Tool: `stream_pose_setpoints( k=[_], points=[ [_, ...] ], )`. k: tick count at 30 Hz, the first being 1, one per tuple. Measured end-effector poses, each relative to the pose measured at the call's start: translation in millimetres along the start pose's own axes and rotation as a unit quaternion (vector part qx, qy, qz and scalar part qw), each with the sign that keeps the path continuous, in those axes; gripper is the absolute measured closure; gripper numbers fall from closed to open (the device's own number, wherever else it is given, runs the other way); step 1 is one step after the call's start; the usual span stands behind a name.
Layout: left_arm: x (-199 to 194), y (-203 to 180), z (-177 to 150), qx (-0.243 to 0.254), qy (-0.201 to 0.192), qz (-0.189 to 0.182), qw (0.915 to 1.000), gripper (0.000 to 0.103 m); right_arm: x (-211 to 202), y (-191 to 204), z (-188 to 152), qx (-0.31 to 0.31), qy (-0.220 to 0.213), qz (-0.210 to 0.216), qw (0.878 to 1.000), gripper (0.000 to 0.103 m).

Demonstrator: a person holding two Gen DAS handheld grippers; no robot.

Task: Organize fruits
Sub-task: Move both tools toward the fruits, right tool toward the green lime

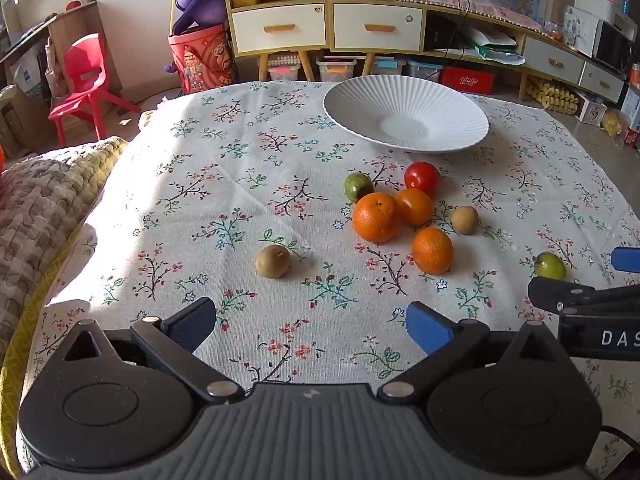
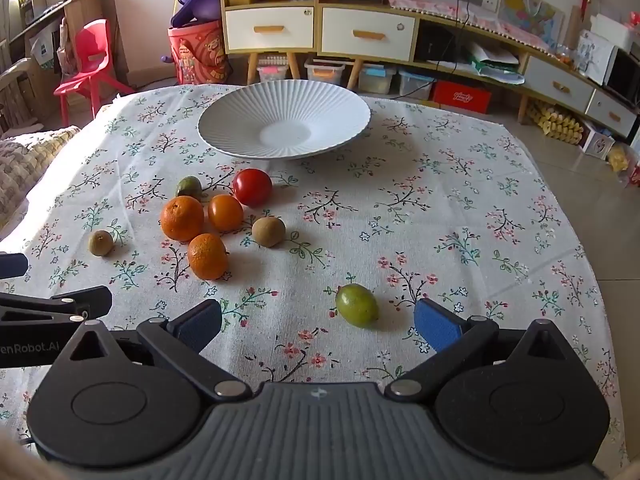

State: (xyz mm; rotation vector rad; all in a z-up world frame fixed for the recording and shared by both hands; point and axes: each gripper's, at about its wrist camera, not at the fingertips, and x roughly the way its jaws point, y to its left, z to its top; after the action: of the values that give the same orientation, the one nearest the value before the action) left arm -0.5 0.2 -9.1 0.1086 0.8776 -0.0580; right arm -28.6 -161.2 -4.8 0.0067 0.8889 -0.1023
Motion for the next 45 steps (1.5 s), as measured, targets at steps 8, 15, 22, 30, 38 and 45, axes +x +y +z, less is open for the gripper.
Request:
stream_pose_setpoints(
  k=[8, 15, 22, 30, 38, 45],
  points=[
    [5, 5, -3, 0.0, 0.003, 0.001, 1.0, 0.011, 9, -5, -6, 0.001, 0.004, -0.004, 1.0, 0.0],
    [14, 11, -8, 0.0, 0.0, 0.003, 1.0, 0.011, 18, -8, -18, -0.003, 0.017, 0.0, 1.0, 0.0],
    [26, 12, -19, 0.015, -0.013, 0.008, 0.9998, 0.011, 27, -11, -30, -0.027, -0.003, -0.022, 0.999, 0.0],
    [38, 14, -33, 0.023, -0.04, 0.005, 0.9989, 0.011, 32, -22, -42, -0.024, -0.026, 0.008, 0.999, 0.0],
    [46, 20, -37, 0.003, -0.062, -0.021, 0.9979, 0.011, 37, -34, -49, -0.002, -0.042, 0.043, 0.998, 0.0],
    [52, 25, -35, 0.002, -0.07, -0.038, 0.9968, 0.011, 39, -36, -51, -0.015, -0.068, 0.059, 0.996, 0.0]
  ],
)
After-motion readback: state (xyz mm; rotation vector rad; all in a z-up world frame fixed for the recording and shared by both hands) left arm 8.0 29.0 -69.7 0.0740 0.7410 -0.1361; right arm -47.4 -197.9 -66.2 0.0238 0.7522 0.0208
